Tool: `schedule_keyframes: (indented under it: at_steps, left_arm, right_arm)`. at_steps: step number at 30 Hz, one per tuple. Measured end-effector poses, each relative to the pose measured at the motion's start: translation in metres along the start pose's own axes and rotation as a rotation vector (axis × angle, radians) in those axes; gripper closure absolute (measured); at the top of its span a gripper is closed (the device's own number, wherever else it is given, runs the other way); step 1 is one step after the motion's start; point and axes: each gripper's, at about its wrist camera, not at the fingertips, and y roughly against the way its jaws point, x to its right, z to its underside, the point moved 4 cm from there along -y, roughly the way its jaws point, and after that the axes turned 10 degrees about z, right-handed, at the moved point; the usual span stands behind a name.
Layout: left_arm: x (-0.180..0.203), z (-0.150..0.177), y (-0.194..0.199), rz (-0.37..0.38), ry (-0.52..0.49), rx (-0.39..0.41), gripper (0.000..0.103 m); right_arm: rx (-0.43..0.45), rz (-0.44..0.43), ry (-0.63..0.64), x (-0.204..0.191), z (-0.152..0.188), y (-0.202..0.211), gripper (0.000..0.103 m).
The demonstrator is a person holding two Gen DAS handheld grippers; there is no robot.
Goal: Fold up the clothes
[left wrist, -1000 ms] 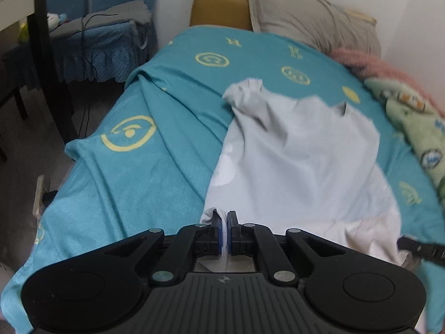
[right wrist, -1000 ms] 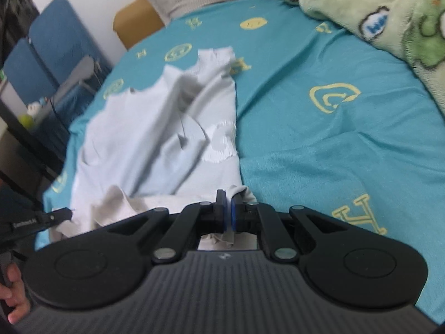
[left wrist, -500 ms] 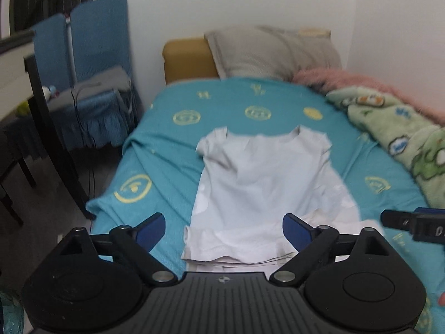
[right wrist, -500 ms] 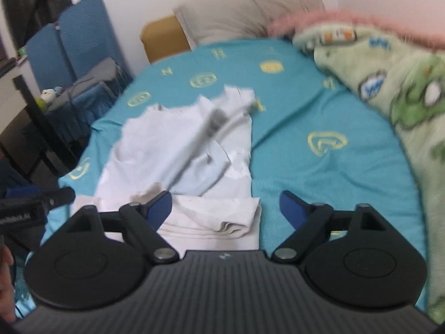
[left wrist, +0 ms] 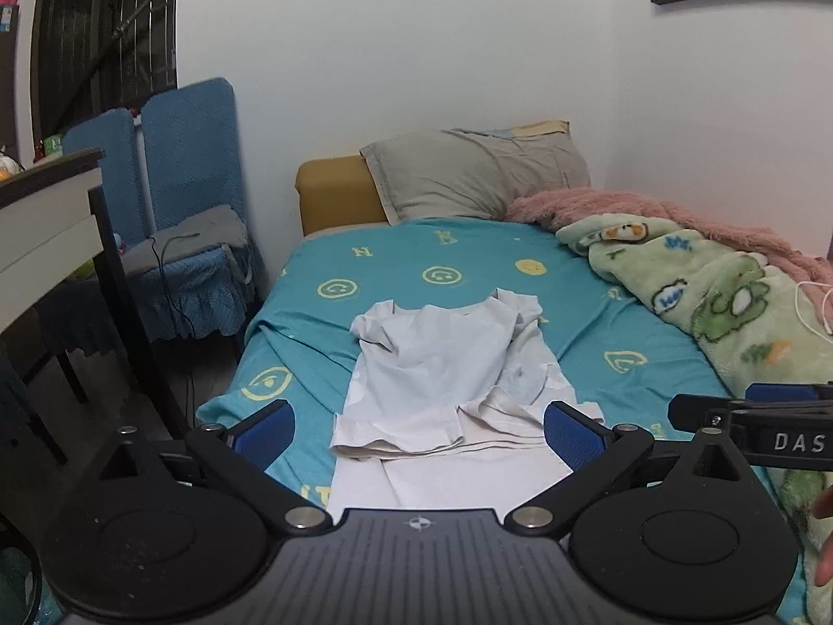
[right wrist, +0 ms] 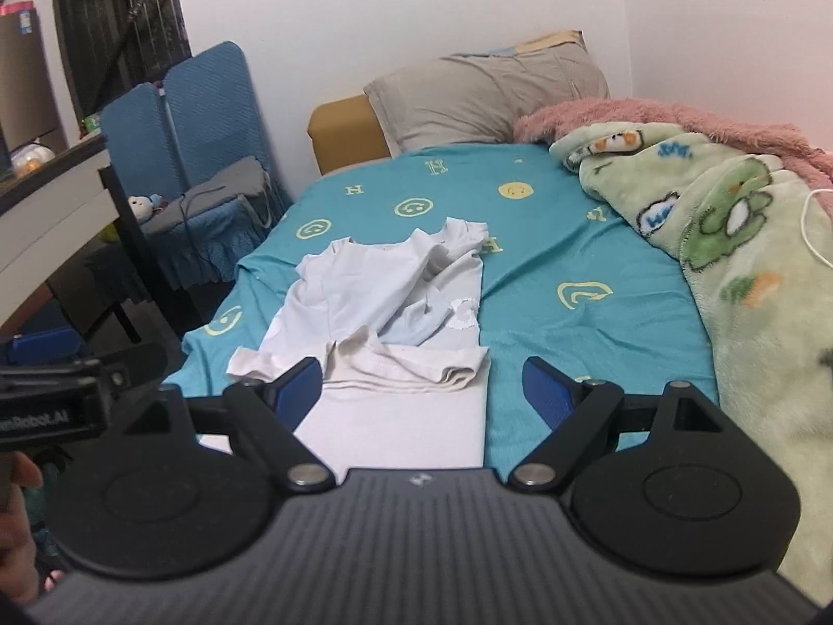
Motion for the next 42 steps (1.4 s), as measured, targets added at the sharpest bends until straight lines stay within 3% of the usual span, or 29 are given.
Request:
schedule_keyframes:
  at_steps: [7, 17, 21, 26, 32, 35, 38, 42]
  left_arm:
    - [0.004, 0.028, 0.020, -0.005, -0.033, 0.032, 0.000]
    - [-0.010, 0.055, -0.006, 0.040, 0.070, -0.127, 0.000]
    - [-0.022, 0.073, -0.032, 0.106, 0.172, -0.263, 0.000]
    - [-0.040, 0.094, -0.066, 0.188, 0.390, -0.379, 0.000]
    - [-0.072, 0.109, -0.105, 0.182, 0.644, -0.454, 0.000]
    - [-0.085, 0.118, -0.110, 0.211, 0.796, -0.445, 0.000]
    - [-0.095, 0.117, -0.111, 0.218, 0.861, -0.418, 0.001]
    - [-0.109, 0.120, -0.114, 0.226, 0.962, -0.371, 0.003]
  right_arm:
    - [0.036, -0.005, -0.031, 0.003, 0.021, 0.018, 0.018]
    - [0.070, 0.069, -0.005, 0.000, 0.024, 0.010, 0.018]
    - [0.031, 0.091, -0.044, 0.010, 0.027, 0.004, 0.018]
    - [-0.020, 0.085, -0.069, 0.012, 0.032, -0.005, 0.018]
    - [-0.062, 0.074, -0.095, 0.014, 0.038, -0.015, 0.018]
    - [-0.093, 0.052, -0.143, 0.018, 0.041, -0.019, 0.018]
    - [-0.136, 0.032, -0.203, 0.021, 0.044, -0.024, 0.018]
    - [-0.239, -0.108, -0.357, 0.022, 0.056, -0.037, 0.018]
